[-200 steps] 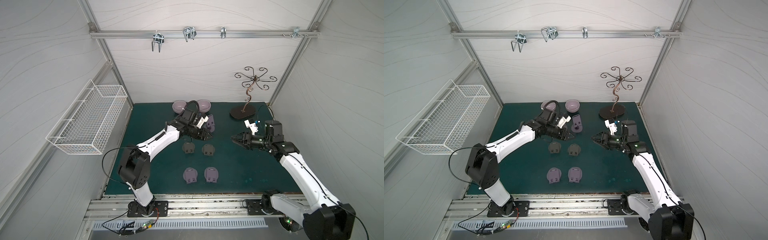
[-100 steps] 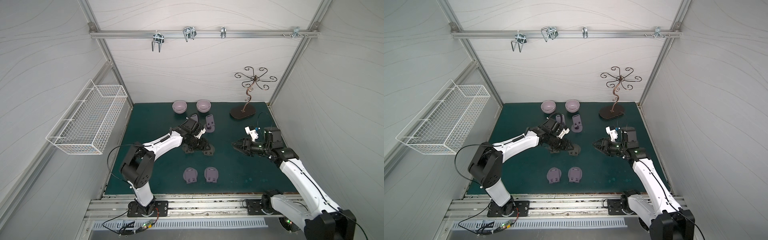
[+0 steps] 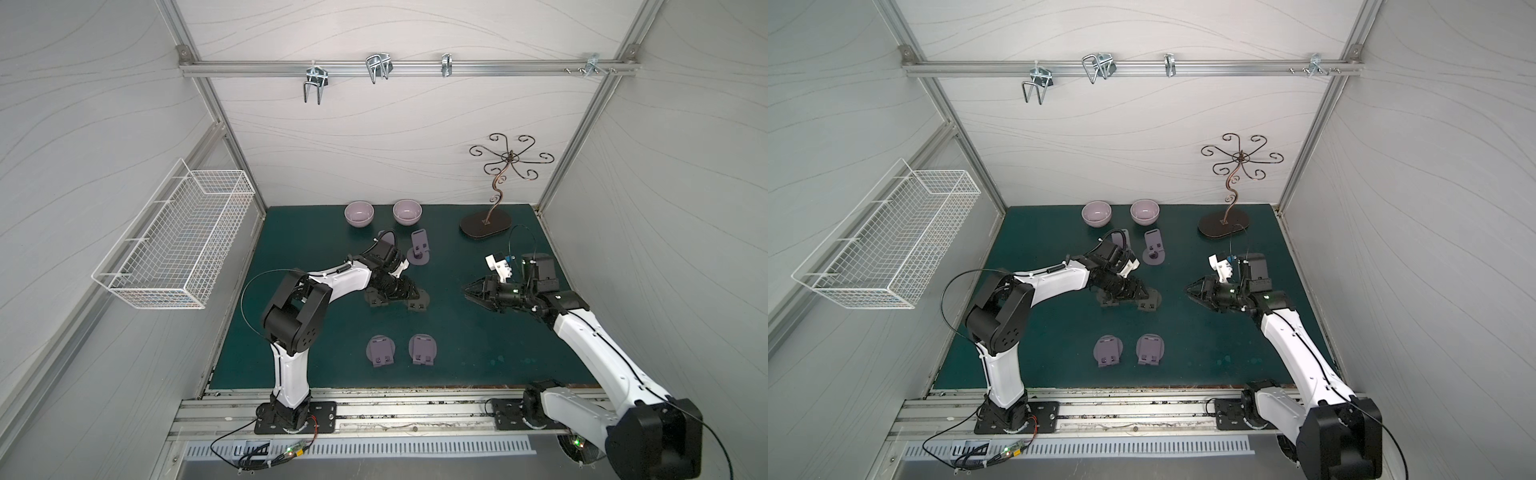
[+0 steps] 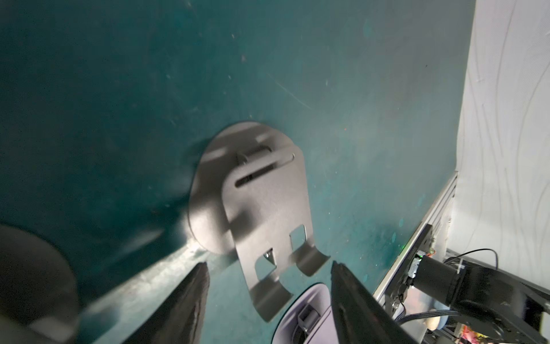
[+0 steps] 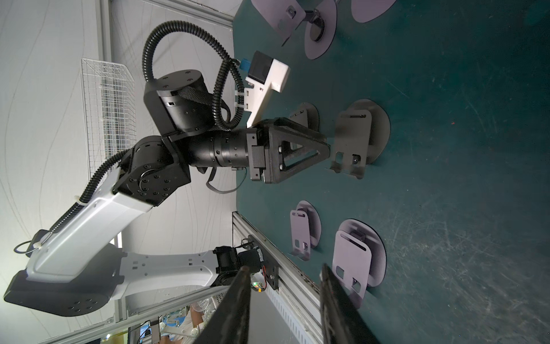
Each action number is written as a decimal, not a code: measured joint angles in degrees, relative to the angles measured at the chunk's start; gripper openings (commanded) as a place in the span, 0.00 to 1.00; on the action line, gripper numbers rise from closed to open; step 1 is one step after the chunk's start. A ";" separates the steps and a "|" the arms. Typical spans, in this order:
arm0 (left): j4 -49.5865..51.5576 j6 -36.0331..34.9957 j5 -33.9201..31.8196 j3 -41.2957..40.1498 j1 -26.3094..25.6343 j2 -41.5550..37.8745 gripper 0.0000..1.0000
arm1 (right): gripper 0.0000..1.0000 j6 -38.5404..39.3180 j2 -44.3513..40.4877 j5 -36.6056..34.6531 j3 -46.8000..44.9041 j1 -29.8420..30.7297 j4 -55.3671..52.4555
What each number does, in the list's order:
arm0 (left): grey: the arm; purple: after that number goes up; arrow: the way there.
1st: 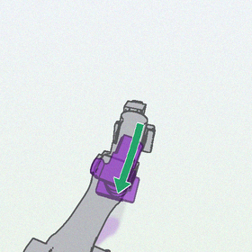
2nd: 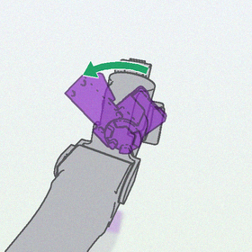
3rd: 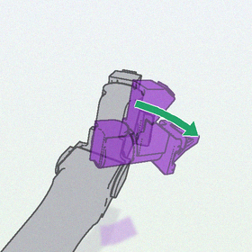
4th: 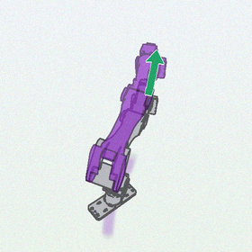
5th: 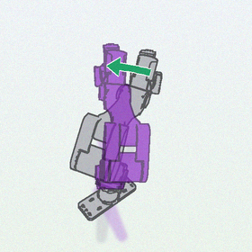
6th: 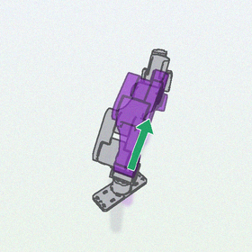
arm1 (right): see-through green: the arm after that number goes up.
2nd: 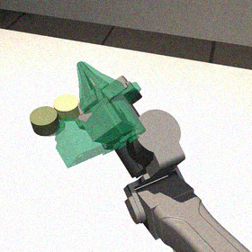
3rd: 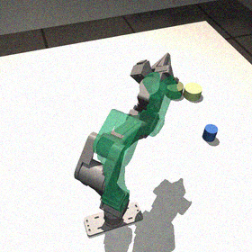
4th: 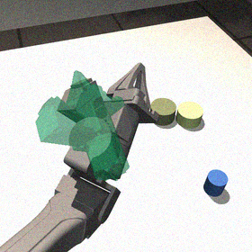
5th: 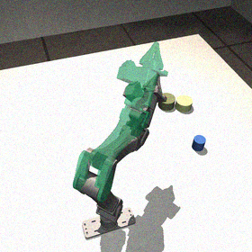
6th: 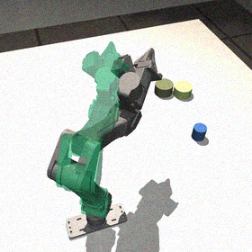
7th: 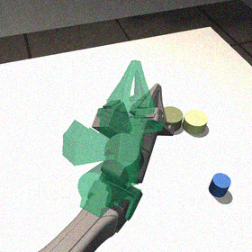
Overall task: Open the phone stand
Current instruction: Pick up the phone stand at the center of the board.
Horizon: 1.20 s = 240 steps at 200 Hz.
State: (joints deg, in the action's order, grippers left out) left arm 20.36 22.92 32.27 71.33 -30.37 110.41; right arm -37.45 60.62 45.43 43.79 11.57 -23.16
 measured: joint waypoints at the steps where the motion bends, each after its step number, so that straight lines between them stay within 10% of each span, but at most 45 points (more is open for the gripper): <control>1: -0.07 -0.04 0.11 0.09 0.02 0.09 0.67 | 0.39 0.00 0.07 0.00 0.00 0.02 0.07; 180: -6.84 0.98 9.84 3.13 0.74 8.09 0.60 | 0.39 0.52 2.21 0.02 0.00 0.48 1.25; 240: -7.26 1.29 11.17 4.61 0.81 10.21 0.36 | 0.38 0.63 2.21 -0.37 0.00 1.64 1.29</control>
State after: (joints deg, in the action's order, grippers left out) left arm 13.10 24.21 43.44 75.94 -29.56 120.62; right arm -36.82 62.83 45.06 43.79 13.21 -21.87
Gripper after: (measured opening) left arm 0.454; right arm 0.385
